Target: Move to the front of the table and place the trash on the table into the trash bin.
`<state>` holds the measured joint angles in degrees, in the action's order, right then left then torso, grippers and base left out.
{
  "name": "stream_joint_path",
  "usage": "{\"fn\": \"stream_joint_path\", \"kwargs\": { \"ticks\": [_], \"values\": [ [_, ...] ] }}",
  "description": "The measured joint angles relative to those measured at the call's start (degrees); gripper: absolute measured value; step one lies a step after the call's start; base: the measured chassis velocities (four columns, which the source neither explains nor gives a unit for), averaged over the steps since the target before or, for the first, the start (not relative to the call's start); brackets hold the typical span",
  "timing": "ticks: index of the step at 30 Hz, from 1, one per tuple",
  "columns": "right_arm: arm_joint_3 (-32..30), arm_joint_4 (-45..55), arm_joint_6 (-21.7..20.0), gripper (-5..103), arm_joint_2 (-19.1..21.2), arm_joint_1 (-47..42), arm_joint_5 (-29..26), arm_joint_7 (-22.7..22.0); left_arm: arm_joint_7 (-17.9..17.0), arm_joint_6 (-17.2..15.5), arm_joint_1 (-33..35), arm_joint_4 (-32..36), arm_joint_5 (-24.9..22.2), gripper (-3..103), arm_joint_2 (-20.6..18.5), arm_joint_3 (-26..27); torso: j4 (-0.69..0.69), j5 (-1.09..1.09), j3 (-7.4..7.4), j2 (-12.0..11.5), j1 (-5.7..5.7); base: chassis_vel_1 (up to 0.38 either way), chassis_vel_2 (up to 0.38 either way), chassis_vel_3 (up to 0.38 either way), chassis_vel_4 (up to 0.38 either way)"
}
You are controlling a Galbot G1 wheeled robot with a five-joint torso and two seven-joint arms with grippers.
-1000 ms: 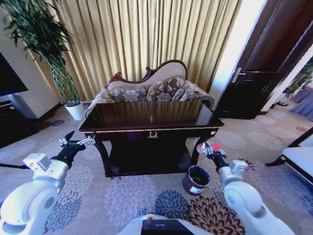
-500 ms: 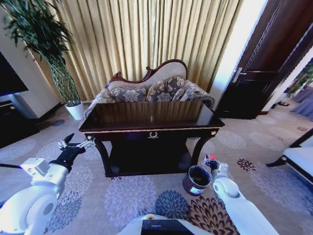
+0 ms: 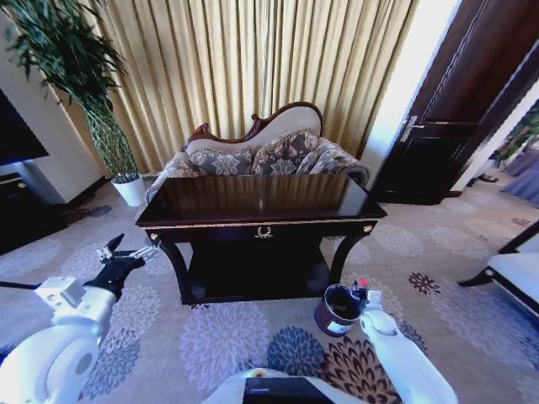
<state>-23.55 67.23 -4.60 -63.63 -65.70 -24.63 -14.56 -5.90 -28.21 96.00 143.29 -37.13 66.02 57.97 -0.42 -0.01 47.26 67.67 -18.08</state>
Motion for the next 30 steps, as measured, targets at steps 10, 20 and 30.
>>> {"fn": "stream_joint_path", "kwargs": {
  "ticks": [10,20,30],
  "values": [
    [1.2,-6.3,1.2,23,-1.9,4.1,3.6,0.3,0.0,1.2,0.5,0.0,0.3,100,0.0,0.6,0.00,0.01,0.00,0.0,0.00,0.000,0.000,0.000,0.000],
    [1.2,-6.7,1.3,58,-1.9,4.0,4.7,0.4,0.0,1.4,0.3,0.0,0.2,100,-0.1,0.4,-0.01,0.00,0.00,0.0,0.00,0.000,0.000,0.000,0.000],
    [1.0,-5.1,1.2,95,-1.7,2.7,4.5,0.4,0.1,1.5,0.4,-0.1,0.1,100,-0.2,0.4,-0.01,0.01,0.00,0.0,0.00,0.000,0.000,0.000,0.000]
  ]
}}
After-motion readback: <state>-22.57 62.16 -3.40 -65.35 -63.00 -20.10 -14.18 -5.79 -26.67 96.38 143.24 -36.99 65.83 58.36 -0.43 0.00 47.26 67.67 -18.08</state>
